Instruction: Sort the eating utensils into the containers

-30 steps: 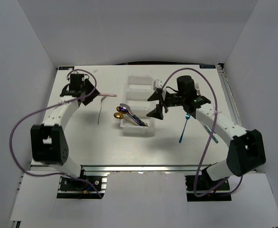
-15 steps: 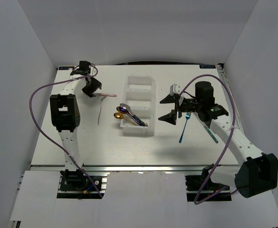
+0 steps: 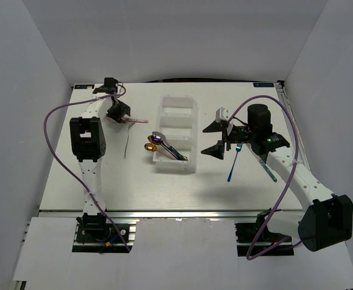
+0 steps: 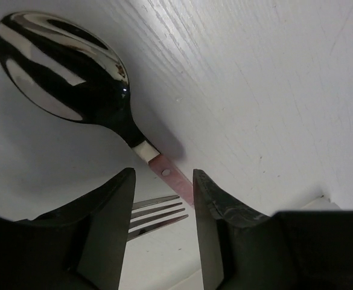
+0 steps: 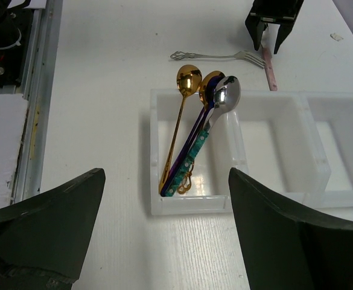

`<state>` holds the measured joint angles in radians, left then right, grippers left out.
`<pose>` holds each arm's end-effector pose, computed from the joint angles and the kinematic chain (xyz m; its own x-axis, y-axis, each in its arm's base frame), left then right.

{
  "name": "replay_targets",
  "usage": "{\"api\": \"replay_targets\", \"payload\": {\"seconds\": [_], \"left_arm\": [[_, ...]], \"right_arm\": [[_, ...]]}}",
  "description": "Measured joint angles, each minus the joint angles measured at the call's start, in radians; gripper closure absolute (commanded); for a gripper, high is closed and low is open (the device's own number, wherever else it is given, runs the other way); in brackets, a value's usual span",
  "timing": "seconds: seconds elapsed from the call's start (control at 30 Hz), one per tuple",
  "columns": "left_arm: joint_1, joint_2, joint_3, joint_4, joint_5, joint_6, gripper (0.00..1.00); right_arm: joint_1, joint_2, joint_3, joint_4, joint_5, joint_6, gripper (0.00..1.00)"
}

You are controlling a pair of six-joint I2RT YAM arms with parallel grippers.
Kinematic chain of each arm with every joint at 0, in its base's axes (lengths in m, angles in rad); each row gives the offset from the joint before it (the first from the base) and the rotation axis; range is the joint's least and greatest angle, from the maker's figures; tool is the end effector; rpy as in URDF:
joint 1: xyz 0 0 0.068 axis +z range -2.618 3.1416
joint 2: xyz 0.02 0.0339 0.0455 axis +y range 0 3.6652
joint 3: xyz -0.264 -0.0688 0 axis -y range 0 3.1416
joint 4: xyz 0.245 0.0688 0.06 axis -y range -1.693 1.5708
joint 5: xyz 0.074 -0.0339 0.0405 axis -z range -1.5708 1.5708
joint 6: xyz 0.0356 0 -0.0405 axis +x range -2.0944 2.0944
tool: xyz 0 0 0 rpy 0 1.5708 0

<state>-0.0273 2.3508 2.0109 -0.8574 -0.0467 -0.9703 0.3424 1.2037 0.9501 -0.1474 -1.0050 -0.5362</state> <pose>0.4965 -0.0119 0.1741 -0.5343 -0.8099 -0.2420 -0.7621 0.5855 -0.2765 0.2378 0.1167 0.3202 0.1499 -0.2373 -0.9598 -0.9719 0.1428 -0.1871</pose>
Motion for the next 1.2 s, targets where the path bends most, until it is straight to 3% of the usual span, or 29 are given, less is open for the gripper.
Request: {"api": "replay_targets", "payload": {"seconds": [0.23, 0.37, 0.6, 0.97, 1.2], "left_arm": [[0.0, 0.064, 0.076, -0.029, 0.027, 0.0, 0.54], [0.0, 0.067, 0.083, -0.048, 0.027, 0.016, 0.65], [0.019, 0.059, 0.06, -0.05, 0.029, 0.039, 0.69], [0.143, -0.048, -0.116, -0.017, -0.048, 0.1, 0.69], [0.182, -0.096, -0.199, 0.011, -0.063, 0.154, 0.56]], "right_arm": [[0.0, -0.001, -0.003, 0.0, 0.0, -0.014, 0.11], [0.0, -0.005, -0.01, 0.0, 0.0, -0.022, 0.11], [0.0, -0.024, -0.016, 0.0, 0.0, -0.025, 0.11], [0.0, -0.04, -0.017, 0.0, 0.0, -0.025, 0.11], [0.0, -0.04, -0.018, 0.0, 0.0, -0.025, 0.11]]}}
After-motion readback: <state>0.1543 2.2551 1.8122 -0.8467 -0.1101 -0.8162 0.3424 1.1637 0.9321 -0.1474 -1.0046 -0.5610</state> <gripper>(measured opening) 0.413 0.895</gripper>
